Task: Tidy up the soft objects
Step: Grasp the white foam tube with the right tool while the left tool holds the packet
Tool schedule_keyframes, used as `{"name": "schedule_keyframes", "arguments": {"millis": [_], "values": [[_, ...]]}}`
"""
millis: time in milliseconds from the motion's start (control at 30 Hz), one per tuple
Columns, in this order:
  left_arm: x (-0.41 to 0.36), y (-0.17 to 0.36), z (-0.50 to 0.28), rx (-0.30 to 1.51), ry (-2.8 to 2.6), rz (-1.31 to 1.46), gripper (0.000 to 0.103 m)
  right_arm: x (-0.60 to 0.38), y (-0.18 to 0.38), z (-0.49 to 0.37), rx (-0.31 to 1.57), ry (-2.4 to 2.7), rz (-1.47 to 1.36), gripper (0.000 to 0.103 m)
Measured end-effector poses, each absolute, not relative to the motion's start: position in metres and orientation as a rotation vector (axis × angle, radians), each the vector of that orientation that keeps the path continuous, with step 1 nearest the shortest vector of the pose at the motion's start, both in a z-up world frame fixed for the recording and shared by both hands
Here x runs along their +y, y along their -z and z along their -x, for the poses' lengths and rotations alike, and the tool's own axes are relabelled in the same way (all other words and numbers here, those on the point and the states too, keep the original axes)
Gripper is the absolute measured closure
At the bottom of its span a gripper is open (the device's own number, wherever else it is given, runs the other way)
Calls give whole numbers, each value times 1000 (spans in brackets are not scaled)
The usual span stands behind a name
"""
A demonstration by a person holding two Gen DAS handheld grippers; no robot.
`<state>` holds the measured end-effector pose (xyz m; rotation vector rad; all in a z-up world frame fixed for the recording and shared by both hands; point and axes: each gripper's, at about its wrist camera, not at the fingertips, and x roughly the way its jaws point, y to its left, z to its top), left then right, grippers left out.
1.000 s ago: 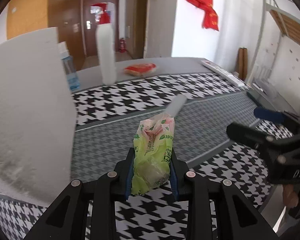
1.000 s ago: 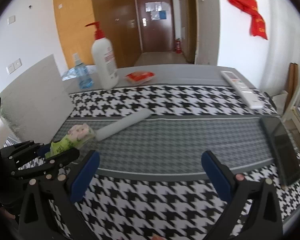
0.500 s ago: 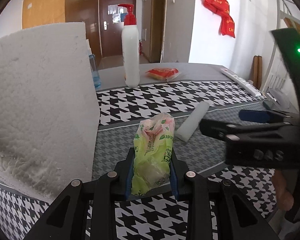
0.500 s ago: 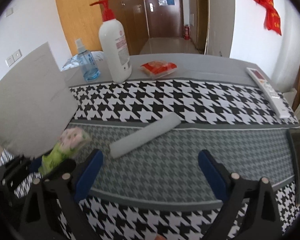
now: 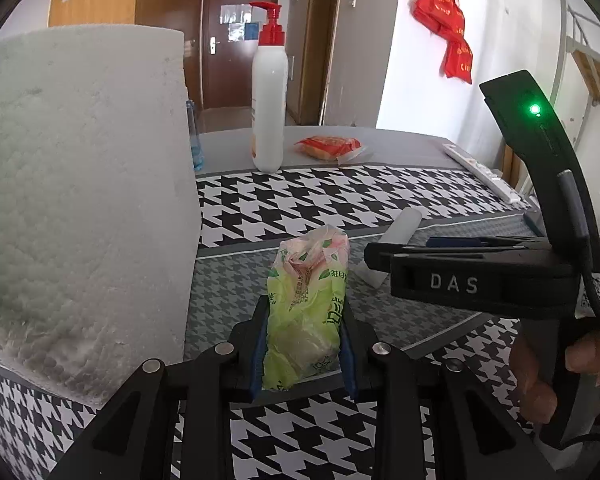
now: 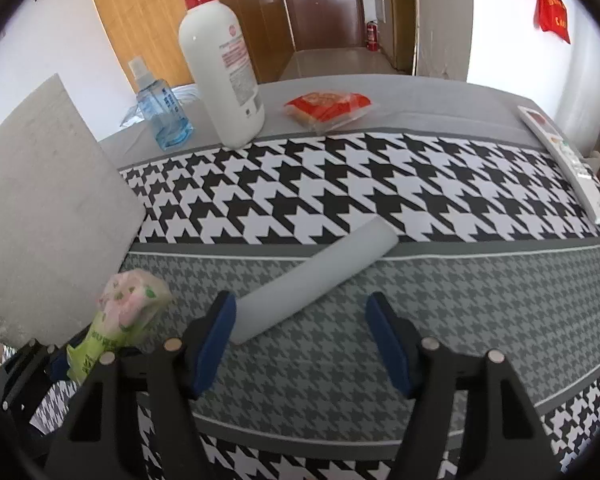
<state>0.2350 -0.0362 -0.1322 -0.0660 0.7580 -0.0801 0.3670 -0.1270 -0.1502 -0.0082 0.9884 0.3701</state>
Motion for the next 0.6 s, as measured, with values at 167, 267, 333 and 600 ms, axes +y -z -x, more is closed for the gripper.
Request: {"name": "schedule_keyframes", "arguments": {"millis": [167, 267, 333, 600], "values": [[-36, 132, -234, 759, 88, 77, 71, -111, 153, -378, 983, -367, 60, 39], [-36, 131, -233, 754, 99, 86, 71, -107, 155, -385, 981, -373, 55, 51], [-36, 130, -233, 750, 103, 85, 71, -105, 157, -387, 979, -374, 61, 60], [-35, 130, -231, 738, 113, 100, 71, -104, 157, -387, 1001, -443, 16, 94]]}}
